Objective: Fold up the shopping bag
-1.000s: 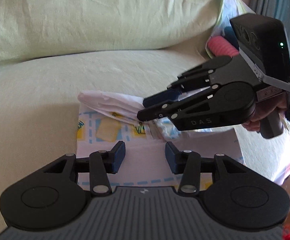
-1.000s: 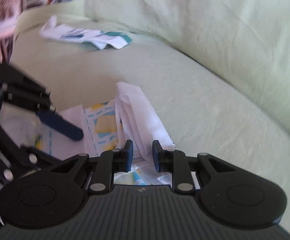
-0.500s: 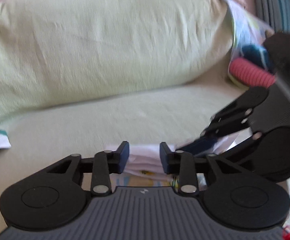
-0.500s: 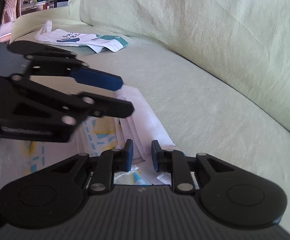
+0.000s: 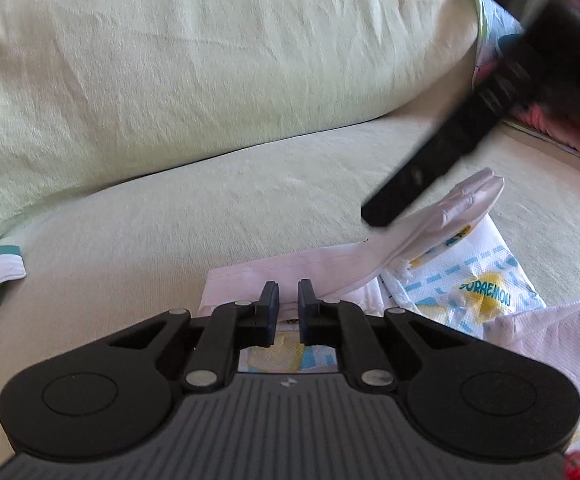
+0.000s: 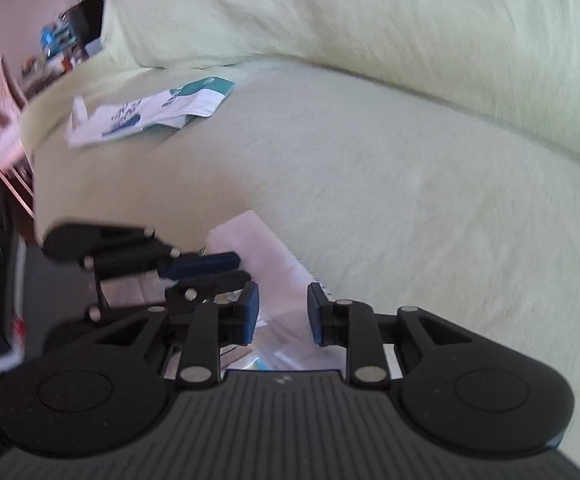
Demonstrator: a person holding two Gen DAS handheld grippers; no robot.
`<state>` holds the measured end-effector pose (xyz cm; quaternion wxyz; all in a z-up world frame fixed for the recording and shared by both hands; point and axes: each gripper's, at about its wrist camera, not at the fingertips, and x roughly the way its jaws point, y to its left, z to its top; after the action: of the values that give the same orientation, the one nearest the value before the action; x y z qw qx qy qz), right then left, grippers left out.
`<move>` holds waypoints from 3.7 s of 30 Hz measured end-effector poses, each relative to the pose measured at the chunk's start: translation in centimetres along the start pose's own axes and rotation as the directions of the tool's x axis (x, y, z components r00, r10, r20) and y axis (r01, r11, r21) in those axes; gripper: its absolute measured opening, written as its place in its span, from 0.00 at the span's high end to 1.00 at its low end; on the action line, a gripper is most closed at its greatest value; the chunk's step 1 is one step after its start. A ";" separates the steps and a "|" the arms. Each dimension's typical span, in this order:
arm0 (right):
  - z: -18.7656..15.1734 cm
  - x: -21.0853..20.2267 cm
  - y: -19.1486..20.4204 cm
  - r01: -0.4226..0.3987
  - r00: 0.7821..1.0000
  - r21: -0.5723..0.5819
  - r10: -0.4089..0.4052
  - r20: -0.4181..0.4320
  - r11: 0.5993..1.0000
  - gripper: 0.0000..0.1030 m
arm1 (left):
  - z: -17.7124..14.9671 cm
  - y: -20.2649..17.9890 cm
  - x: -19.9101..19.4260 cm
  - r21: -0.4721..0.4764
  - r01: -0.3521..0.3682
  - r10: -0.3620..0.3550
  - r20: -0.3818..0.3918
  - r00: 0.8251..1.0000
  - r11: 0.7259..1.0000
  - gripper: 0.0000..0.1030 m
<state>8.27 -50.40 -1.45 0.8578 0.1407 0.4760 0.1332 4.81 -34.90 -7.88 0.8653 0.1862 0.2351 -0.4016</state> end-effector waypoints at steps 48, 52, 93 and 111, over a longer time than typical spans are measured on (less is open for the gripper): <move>-4.1 -4.0 -2.7 -0.199 0.969 0.132 0.175 0.174 0.971 0.31 | 0.4 0.0 -1.8 -0.015 -0.003 0.003 0.001 1.000 1.000 0.90; -3.8 -3.9 2.0 -0.038 0.993 -0.168 0.056 0.105 0.985 0.93 | 0.3 0.0 -1.9 -0.016 -0.005 0.005 0.002 1.000 1.000 0.90; -2.5 0.7 -5.6 -0.122 0.984 0.201 0.145 -0.105 0.972 0.52 | 1.5 2.2 0.0 -0.161 0.147 -0.142 0.041 0.989 0.976 0.82; -4.3 2.6 4.5 0.100 0.990 -0.287 -0.124 -0.067 0.953 0.81 | 1.0 4.6 -8.6 -0.156 0.233 -0.216 0.115 0.970 0.960 0.80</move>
<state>5.50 -44.80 -4.02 0.8544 -0.0162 0.4951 0.1568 3.83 -27.37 -1.67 0.8371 0.0649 0.2458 -0.4845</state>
